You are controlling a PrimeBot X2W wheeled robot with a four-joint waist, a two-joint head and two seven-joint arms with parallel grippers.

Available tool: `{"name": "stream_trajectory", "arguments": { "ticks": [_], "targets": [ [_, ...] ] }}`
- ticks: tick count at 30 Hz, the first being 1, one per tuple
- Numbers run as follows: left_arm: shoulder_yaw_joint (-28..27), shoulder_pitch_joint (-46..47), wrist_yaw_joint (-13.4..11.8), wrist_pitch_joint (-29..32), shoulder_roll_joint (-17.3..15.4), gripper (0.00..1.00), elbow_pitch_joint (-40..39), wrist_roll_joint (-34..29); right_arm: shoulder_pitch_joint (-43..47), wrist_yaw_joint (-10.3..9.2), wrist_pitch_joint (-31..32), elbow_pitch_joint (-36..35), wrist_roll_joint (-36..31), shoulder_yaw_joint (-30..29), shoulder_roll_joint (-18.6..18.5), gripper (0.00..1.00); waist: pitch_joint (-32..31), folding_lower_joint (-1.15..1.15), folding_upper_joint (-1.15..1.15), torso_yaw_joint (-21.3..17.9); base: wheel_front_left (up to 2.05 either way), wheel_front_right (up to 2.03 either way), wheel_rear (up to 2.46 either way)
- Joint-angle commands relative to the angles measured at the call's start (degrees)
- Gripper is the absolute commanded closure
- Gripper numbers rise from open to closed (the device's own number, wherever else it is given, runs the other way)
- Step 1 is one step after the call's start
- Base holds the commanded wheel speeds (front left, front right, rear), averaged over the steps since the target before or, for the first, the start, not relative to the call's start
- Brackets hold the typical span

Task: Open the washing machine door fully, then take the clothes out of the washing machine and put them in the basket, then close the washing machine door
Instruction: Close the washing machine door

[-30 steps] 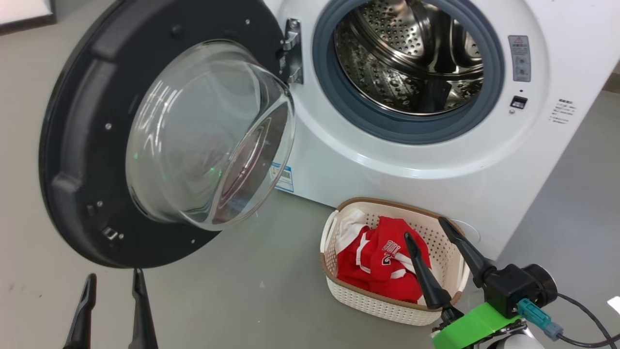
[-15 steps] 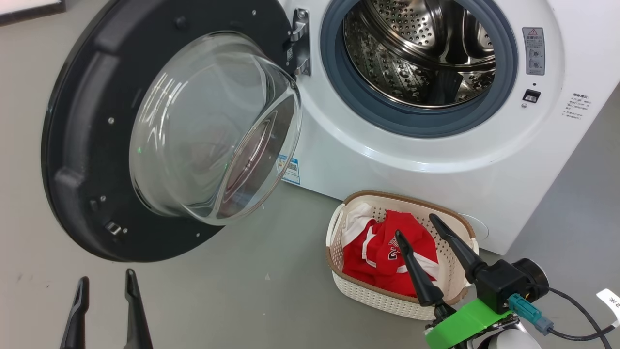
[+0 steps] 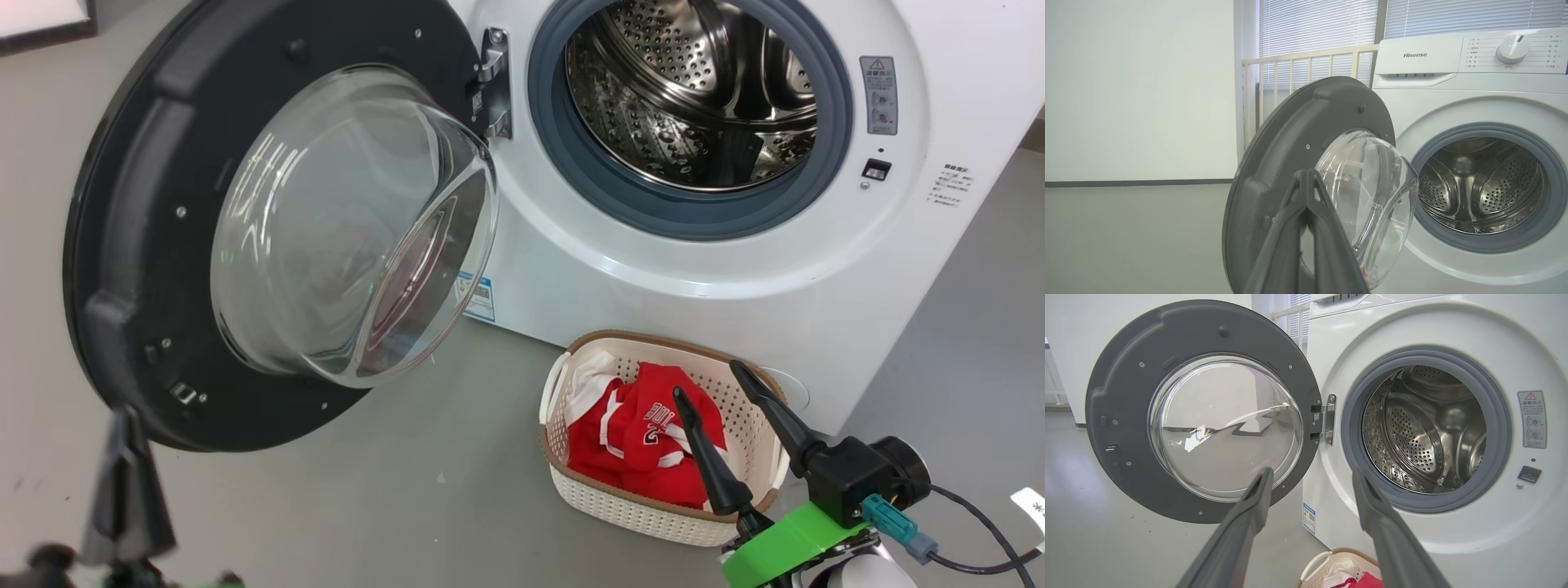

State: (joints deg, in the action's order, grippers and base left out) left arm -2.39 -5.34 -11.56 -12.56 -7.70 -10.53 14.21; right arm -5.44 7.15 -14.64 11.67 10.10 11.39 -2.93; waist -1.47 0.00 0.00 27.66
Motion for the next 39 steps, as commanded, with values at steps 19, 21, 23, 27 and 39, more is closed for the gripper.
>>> {"name": "stream_trajectory", "arguments": {
  "ticks": [19,21,23,27,39],
  "targets": [
    [-16.8,26.6,3.9,2.3,-9.0,1.00,11.9,17.8,-0.8,0.34,-0.4,-1.1,-0.9,0.3,0.1,0.00,-1.0,0.00,0.00,-5.6,0.00,0.00,0.00],
    [-18.0,29.4,4.8,3.1,-9.7,1.00,15.3,20.4,-0.8,0.34,-0.4,-1.1,-1.1,0.2,0.1,0.00,-1.0,0.00,0.00,-6.1,0.00,0.00,0.00],
    [-18.9,31.6,5.6,4.2,-10.7,1.00,18.9,22.5,-0.8,0.34,-0.4,-1.2,-1.2,0.3,0.1,0.00,-0.9,0.00,0.00,-6.7,0.00,0.00,0.00],
    [-21.2,35.8,6.9,6.2,-11.5,1.00,25.0,27.5,-0.9,0.34,-0.4,-2.1,-0.7,0.4,0.1,0.00,-0.9,0.00,0.00,-7.5,0.00,0.00,0.00],
    [-27.5,45.1,6.2,17.8,-13.8,1.00,42.3,40.9,-0.5,0.34,0.4,-4.5,-0.7,1.3,0.1,0.00,-0.9,0.00,0.00,-9.6,0.00,0.00,0.00]
  ]
}}
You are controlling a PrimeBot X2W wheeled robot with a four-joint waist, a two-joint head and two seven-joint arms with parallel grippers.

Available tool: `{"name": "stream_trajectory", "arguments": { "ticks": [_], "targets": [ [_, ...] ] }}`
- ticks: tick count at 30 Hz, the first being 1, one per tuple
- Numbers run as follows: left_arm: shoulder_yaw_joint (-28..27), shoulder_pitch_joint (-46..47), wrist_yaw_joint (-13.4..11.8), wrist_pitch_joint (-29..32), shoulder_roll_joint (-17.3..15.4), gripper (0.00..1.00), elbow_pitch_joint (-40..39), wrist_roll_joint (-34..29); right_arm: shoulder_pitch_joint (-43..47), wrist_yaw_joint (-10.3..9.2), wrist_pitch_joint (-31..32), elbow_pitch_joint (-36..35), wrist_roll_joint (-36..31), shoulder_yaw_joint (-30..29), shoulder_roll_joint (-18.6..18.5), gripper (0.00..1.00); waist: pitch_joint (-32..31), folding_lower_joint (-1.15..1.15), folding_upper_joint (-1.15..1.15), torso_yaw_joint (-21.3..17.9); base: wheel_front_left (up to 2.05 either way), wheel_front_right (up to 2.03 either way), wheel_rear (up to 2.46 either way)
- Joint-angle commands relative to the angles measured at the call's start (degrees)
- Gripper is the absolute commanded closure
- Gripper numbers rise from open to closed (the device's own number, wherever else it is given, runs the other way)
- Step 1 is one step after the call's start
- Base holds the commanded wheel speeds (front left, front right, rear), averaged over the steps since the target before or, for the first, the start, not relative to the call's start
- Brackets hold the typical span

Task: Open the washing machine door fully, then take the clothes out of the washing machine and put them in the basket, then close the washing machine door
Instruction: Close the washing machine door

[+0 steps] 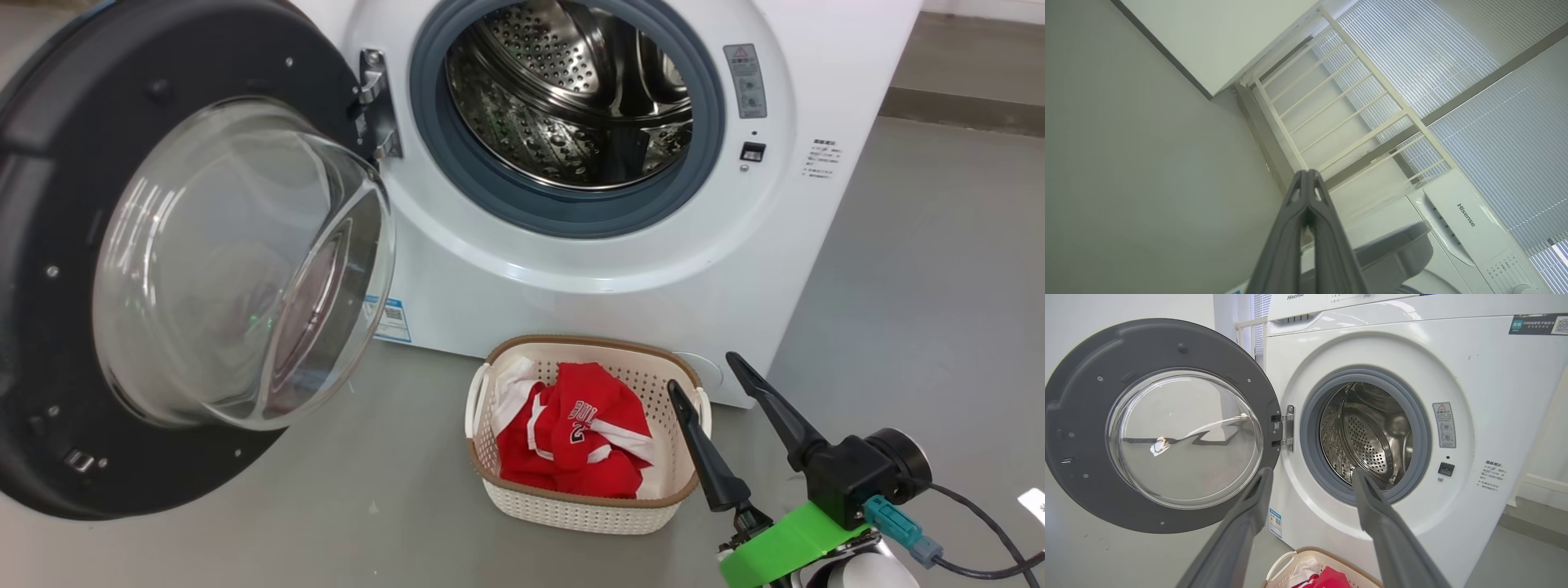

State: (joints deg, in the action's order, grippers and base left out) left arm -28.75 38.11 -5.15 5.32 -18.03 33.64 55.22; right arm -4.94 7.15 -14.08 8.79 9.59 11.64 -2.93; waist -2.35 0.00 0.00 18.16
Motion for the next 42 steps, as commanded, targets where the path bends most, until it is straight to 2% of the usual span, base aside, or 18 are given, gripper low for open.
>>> {"name": "stream_trajectory", "arguments": {
  "ticks": [1,9,21,33,42],
  "targets": [
    [-1.4,2.0,-0.5,0.9,-4.0,1.00,-0.3,0.4,-1.0,0.34,0.0,-1.9,-0.2,1.1,0.1,0.00,0.0,0.00,0.00,-0.4,0.00,0.00,0.00],
    [-1.8,3.2,-0.9,7.0,-7.6,1.00,9.8,2.1,-0.9,0.34,0.4,-3.7,0.0,1.9,0.1,0.00,0.1,0.00,0.00,-2.2,0.00,0.00,0.00],
    [0.2,2.9,2.5,15.7,-8.4,1.00,15.0,4.1,-0.1,0.34,0.6,-4.3,0.1,1.8,0.1,0.00,-0.4,0.00,0.00,-2.8,0.00,0.00,0.00],
    [-1.2,2.6,5.1,21.3,-4.5,1.00,13.3,9.4,-0.1,0.34,0.1,-4.4,1.0,2.0,0.1,0.00,0.1,0.00,0.00,-1.8,0.00,0.00,0.00],
    [-0.7,-0.1,4.8,24.1,-1.4,1.00,10.0,10.6,-1.0,0.34,-0.3,-4.4,1.4,2.0,0.1,0.00,2.0,0.00,0.00,-1.5,0.00,0.00,0.00]
  ]
}}
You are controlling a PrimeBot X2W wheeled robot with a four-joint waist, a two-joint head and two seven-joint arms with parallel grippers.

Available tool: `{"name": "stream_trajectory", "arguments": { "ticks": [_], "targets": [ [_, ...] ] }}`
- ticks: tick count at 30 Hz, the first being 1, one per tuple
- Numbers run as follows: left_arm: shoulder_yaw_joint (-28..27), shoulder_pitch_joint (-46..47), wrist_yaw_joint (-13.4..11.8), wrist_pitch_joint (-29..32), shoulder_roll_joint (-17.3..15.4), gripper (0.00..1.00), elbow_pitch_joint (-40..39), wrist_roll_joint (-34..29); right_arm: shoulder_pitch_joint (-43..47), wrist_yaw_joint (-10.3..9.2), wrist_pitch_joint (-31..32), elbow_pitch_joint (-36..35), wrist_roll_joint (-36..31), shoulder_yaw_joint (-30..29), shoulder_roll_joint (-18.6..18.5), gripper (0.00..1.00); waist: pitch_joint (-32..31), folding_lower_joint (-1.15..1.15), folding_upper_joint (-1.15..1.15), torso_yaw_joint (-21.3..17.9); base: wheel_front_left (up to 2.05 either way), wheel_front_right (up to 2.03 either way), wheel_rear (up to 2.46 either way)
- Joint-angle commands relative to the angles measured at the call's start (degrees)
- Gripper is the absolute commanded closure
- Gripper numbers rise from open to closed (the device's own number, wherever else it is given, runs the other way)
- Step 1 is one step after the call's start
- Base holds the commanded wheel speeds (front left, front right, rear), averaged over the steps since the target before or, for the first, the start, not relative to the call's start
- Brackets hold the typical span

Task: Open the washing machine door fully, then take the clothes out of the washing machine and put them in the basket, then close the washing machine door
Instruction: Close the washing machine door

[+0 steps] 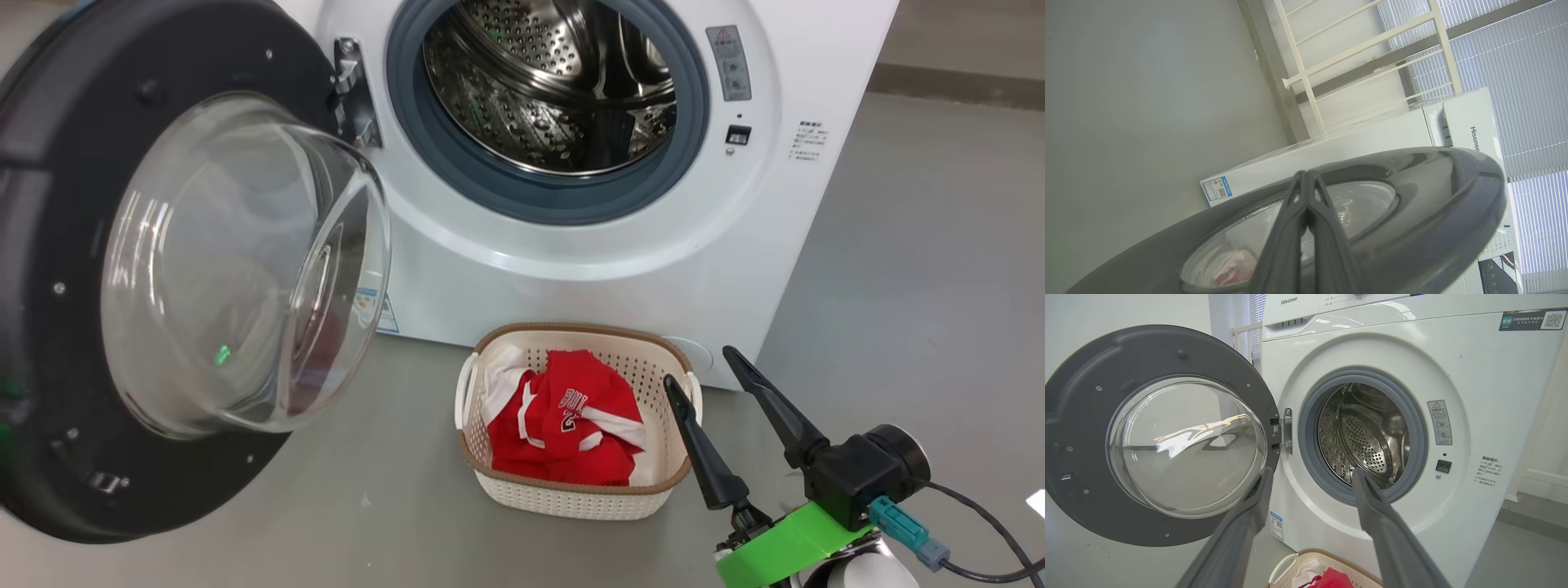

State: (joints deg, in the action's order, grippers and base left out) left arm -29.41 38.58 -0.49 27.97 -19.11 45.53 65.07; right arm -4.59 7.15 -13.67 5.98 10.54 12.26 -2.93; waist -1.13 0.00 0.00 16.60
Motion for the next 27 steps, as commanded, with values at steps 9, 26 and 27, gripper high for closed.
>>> {"name": "stream_trajectory", "arguments": {
  "ticks": [9,26,27],
  "targets": [
    [-1.1,-3.2,-1.1,4.3,3.5,1.00,-8.4,3.9,-2.2,0.34,-1.0,-0.8,1.1,1.5,0.1,0.00,1.7,0.00,0.00,0.8,0.00,0.00,0.00],
    [-0.9,-12.5,-8.3,11.6,13.4,1.00,-30.7,9.5,-3.2,0.34,-1.3,0.1,2.5,2.2,0.1,0.00,1.5,0.00,0.00,1.8,0.00,0.00,0.00],
    [-0.5,-13.1,-8.6,11.9,13.8,1.00,-31.9,9.6,-3.3,0.34,-1.3,0.1,2.6,2.2,0.1,0.00,1.5,0.00,0.00,1.8,0.00,0.00,0.00]
  ]
}}
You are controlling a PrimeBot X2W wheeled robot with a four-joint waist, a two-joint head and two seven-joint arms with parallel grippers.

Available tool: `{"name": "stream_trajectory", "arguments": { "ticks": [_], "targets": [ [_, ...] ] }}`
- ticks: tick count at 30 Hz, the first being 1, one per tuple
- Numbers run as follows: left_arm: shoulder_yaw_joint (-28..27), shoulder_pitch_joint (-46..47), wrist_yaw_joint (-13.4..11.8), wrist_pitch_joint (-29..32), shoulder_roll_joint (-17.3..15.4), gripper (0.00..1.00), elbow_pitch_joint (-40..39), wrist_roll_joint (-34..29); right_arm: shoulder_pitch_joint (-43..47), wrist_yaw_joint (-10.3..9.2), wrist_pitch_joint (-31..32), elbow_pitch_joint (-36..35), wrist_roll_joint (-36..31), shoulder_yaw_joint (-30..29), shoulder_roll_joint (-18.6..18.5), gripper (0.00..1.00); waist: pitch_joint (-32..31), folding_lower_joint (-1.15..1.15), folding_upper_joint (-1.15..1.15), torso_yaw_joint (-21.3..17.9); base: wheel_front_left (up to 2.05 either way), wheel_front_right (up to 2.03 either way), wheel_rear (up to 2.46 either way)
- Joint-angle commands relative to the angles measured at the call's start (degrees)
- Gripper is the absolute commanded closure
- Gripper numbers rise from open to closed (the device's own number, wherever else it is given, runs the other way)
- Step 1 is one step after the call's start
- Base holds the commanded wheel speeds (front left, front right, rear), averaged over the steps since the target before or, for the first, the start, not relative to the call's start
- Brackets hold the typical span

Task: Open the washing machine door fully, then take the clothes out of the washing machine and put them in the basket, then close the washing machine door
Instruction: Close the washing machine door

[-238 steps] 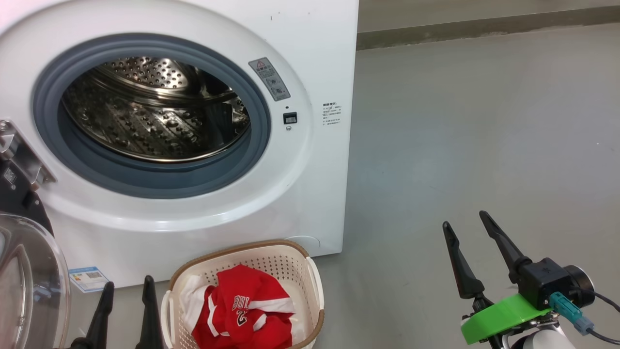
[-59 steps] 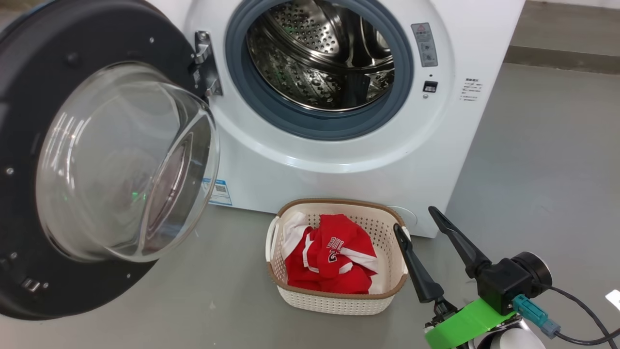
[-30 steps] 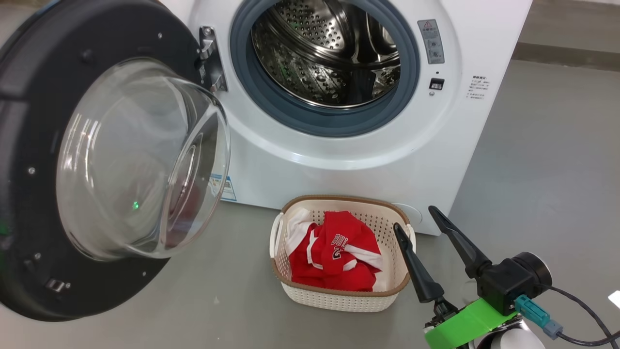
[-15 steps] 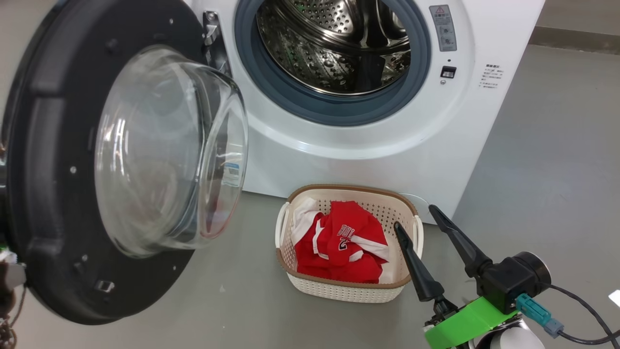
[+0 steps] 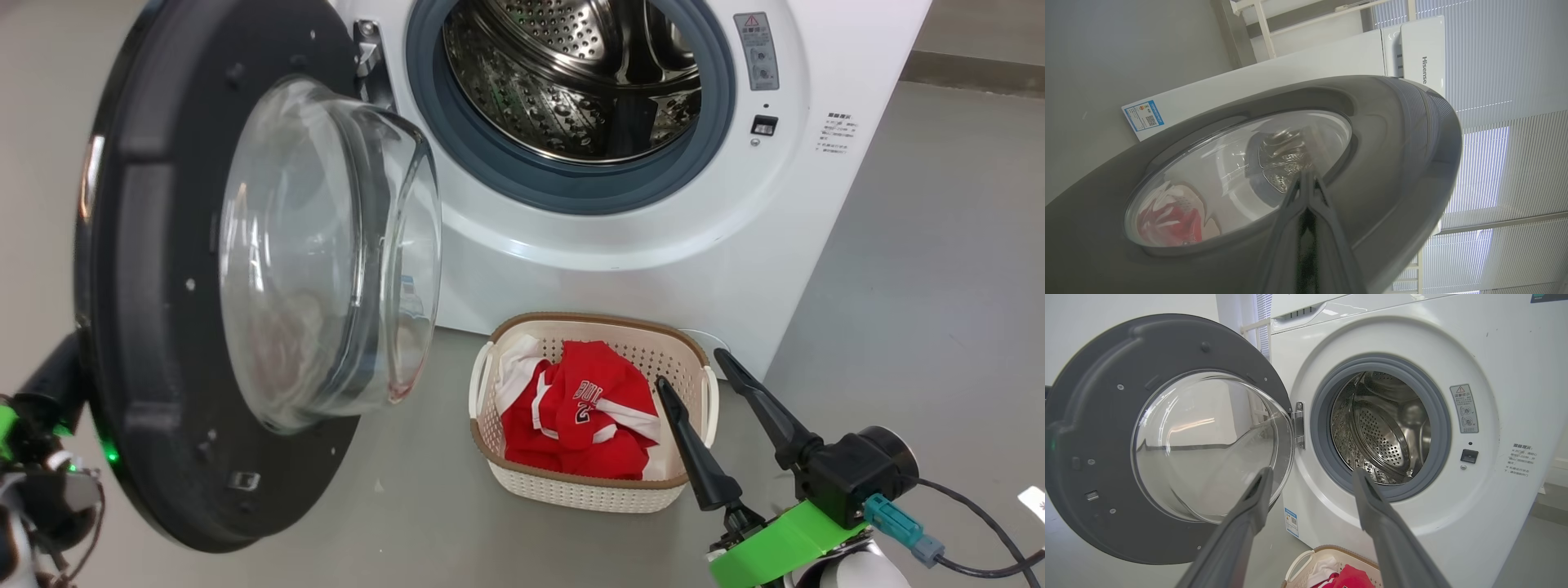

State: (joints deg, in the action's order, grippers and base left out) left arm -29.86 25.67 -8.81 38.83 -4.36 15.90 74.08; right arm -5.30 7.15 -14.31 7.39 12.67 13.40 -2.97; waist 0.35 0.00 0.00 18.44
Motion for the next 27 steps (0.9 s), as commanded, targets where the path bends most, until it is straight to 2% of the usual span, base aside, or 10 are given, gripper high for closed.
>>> {"name": "stream_trajectory", "arguments": {
  "ticks": [1,9,27],
  "targets": [
    [0.3,-0.8,-0.7,1.2,-0.6,1.00,-3.4,0.7,-2.6,0.34,-0.7,-1.3,0.5,1.1,0.1,0.00,0.0,0.00,0.00,-0.1,0.00,0.00,0.00],
    [2.8,-5.2,-2.6,1.4,1.1,1.00,-9.8,2.3,-2.9,0.34,-0.7,-1.4,1.1,1.2,0.1,0.00,-0.2,0.00,0.00,-1.7,0.00,0.00,0.00],
    [9.7,-12.8,-4.0,-2.0,1.5,1.00,-18.9,9.3,-3.1,0.34,-0.7,-1.7,1.4,0.2,0.1,0.00,-0.1,0.00,0.00,-7.1,0.00,0.00,0.00]
  ]
}}
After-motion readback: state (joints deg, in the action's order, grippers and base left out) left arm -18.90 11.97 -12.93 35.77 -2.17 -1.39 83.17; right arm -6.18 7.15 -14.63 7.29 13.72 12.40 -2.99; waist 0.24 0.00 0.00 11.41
